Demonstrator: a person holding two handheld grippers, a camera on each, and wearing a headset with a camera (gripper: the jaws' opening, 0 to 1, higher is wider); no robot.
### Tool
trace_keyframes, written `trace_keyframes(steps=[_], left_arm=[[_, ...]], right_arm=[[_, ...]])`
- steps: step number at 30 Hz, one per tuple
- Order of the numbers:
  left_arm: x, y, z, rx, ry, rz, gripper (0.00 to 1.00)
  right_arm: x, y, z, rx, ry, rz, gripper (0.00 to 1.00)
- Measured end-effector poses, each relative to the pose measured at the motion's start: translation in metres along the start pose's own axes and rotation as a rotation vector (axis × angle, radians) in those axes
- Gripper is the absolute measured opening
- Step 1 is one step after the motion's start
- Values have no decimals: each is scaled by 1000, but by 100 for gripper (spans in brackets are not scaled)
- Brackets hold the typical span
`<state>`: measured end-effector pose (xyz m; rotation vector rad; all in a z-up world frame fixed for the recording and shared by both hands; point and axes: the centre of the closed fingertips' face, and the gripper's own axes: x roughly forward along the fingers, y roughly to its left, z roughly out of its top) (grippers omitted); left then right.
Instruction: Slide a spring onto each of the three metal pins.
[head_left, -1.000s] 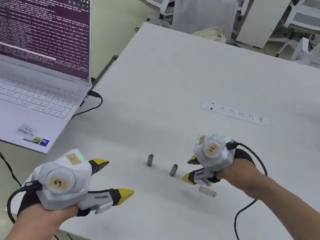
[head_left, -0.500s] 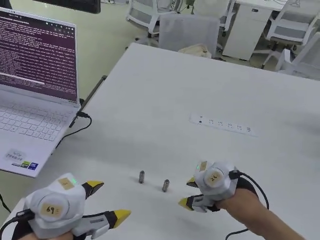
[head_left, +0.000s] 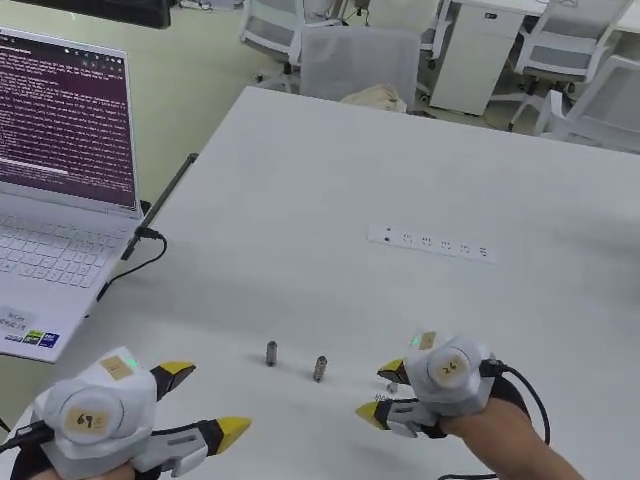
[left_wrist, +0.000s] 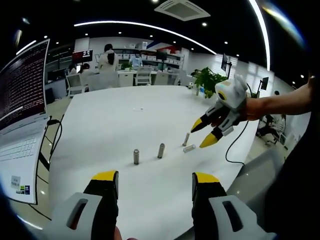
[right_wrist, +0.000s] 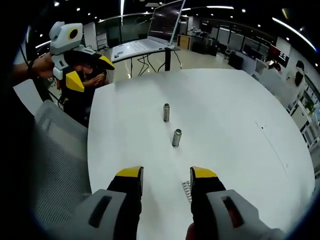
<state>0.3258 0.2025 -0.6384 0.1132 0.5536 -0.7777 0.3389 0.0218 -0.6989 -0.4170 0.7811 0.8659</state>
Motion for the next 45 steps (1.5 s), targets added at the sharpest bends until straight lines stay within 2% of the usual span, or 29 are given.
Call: trace_keyframes(steps=[11,15,20,30,37,45], left_arm=[[5,-1,6,3,1,-1,55],[7,-1,9,3,-2,3,55],[7,-3,9,1,-4,-1,55],[11,-3,9,-4,-3,-8,55],[10,-2,9,-1,-7,-13,55],[8,-4,7,-1,-6,-19,55]], right_arm=[[-33,-11,1,42,-48,-67,38],[-48,-13,-10,84,-59,-98,42],[-64,-9,-18,130,-88,-114,43],[-85,2,-31,222,-144,-163,47],[-91,13,-39,272,-168,-180,48],[-95,26,-48,309,-162,-198,50]])
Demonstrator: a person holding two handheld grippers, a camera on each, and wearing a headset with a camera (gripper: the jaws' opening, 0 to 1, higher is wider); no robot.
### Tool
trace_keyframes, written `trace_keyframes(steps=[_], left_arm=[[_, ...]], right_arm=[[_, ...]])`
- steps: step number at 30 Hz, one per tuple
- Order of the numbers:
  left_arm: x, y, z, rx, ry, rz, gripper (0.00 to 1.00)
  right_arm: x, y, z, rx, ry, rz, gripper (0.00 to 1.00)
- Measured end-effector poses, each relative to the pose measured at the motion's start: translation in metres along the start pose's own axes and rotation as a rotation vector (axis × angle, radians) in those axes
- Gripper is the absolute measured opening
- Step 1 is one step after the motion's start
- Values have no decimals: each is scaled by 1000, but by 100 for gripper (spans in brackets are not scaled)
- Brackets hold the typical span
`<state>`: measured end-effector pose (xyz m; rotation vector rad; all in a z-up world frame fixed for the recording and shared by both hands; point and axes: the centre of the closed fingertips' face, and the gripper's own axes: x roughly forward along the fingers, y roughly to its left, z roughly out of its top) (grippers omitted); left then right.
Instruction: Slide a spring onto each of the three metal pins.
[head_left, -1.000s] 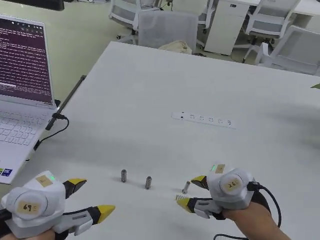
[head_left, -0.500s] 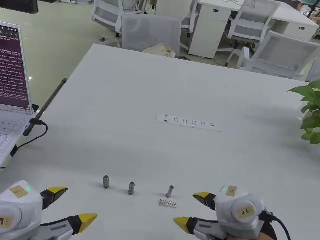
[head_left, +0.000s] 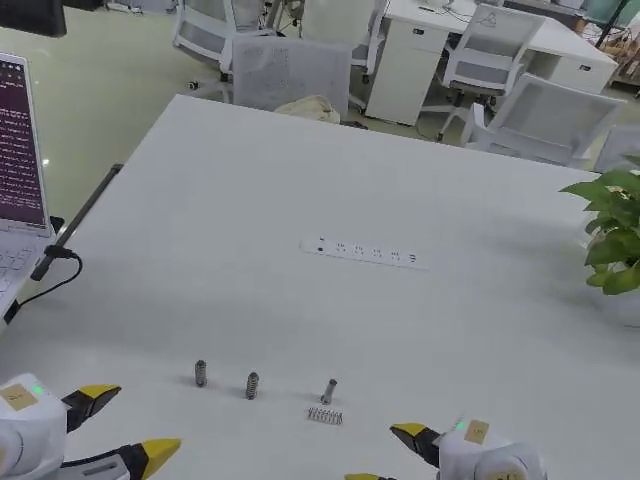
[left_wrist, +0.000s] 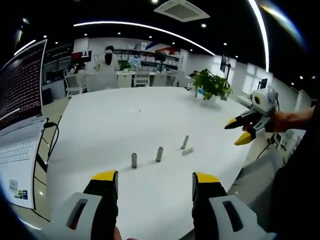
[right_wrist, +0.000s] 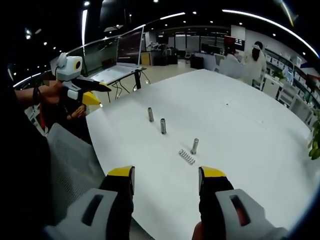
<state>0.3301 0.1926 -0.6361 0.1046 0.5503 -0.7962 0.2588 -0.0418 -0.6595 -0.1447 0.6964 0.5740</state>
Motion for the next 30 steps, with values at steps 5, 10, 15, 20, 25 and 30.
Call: trace_keyframes(steps=[5,10,15,20,25,30], left_arm=[[1,-3,0,10,7,-14,55],[5,-8,2,21,12,-29,55],[12,-15,5,35,12,-52,54],[18,-24,9,53,10,-74,54],[21,-30,13,72,10,-98,54],[27,-38,12,97,32,-137,53]], right_arm=[[-3,3,-2,15,-7,-8,52],[-4,4,-1,28,-16,-14,53],[-6,1,-2,34,-15,-25,54],[-7,0,-1,34,-14,-31,54],[-1,3,-5,54,-18,-43,53],[3,12,-11,66,-13,-34,54]])
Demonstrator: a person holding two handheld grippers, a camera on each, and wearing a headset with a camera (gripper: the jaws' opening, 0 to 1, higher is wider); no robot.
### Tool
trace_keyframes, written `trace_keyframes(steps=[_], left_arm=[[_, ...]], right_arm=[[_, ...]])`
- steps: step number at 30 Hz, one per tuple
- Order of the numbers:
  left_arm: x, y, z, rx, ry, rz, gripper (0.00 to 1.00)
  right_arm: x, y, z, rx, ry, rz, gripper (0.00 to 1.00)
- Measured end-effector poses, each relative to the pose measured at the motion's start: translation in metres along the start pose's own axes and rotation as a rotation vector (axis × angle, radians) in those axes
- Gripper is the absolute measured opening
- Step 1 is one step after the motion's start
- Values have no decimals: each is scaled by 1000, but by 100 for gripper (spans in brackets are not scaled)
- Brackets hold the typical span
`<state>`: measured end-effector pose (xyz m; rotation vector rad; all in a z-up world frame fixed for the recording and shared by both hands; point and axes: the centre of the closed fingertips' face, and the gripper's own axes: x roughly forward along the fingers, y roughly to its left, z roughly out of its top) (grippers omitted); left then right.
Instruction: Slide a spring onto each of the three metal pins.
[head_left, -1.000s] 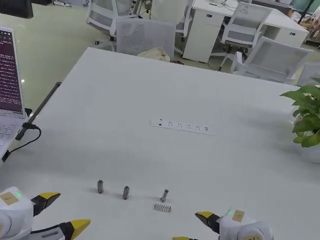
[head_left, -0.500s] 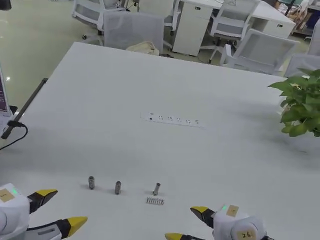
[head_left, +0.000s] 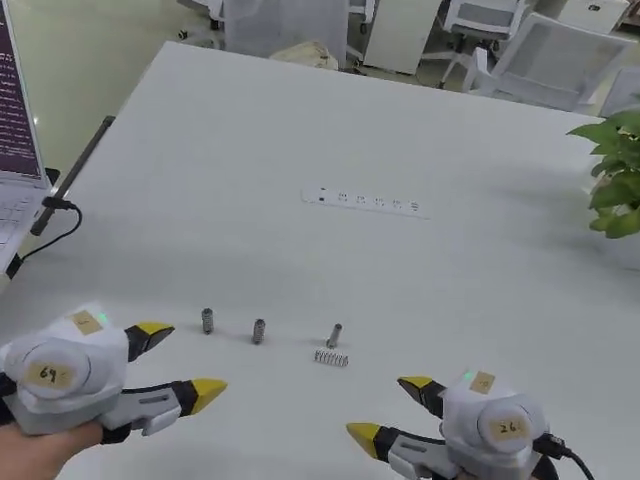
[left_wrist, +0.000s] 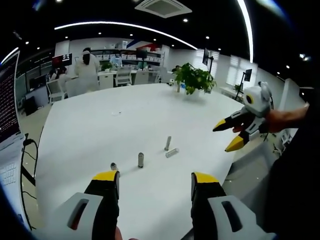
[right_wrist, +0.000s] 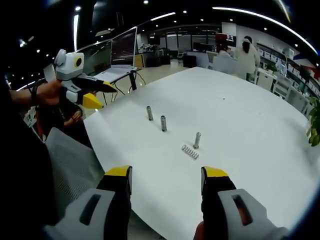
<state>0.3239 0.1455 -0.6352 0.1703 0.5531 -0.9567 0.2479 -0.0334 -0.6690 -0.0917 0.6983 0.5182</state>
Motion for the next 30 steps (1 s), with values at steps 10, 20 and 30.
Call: trace_keyframes(steps=[10,20,30], left_arm=[[25,-20,7,78,46,-94,52],[58,-40,14,151,87,-194,51],[90,-56,17,222,131,-277,47]], right_arm=[[-5,-1,6,32,-32,-18,55],[-14,-9,15,36,-56,-36,56],[-19,-10,19,44,-68,-51,56]])
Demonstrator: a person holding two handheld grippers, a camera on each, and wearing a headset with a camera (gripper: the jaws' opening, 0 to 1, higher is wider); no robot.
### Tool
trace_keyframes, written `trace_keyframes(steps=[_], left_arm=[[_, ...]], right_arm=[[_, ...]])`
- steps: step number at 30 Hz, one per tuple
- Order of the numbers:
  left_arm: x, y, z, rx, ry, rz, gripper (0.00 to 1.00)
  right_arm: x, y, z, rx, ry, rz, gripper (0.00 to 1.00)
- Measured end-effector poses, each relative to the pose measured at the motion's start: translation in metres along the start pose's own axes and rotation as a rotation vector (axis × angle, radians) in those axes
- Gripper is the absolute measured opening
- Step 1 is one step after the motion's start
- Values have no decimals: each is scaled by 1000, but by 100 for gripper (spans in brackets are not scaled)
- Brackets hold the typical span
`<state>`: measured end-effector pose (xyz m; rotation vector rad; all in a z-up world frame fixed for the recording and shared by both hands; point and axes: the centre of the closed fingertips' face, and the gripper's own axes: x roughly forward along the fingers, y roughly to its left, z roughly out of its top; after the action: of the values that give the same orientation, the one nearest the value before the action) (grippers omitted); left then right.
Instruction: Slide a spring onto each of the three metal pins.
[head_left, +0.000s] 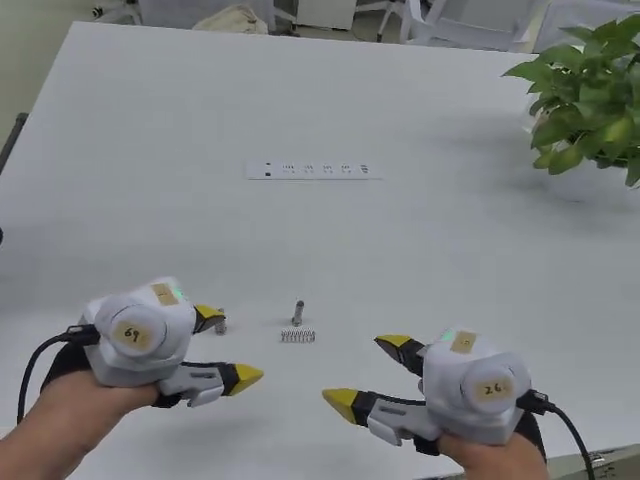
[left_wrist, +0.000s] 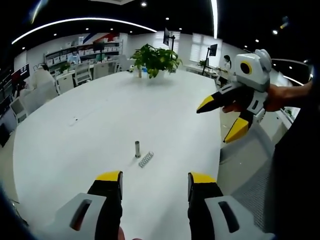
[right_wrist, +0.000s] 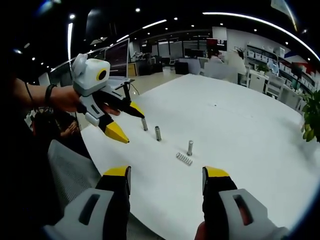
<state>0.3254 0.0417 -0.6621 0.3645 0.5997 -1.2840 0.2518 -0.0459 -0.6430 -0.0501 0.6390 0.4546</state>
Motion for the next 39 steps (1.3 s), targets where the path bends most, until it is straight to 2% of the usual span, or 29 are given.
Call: trace_keyframes(steps=[4,21,34,39], left_arm=[[12,0,4,9,4,-23,45],[68,-1,1,51,47,-100,42],[107,3,-11,48,86,-133,37],[122,9,-21,29,115,-132,34]], right_arm=[[-2,1,-1,5,4,-4,56],[-4,-3,-7,36,18,-12,57],[4,-4,-10,40,40,5,56],[6,-5,-10,47,43,9,56]])
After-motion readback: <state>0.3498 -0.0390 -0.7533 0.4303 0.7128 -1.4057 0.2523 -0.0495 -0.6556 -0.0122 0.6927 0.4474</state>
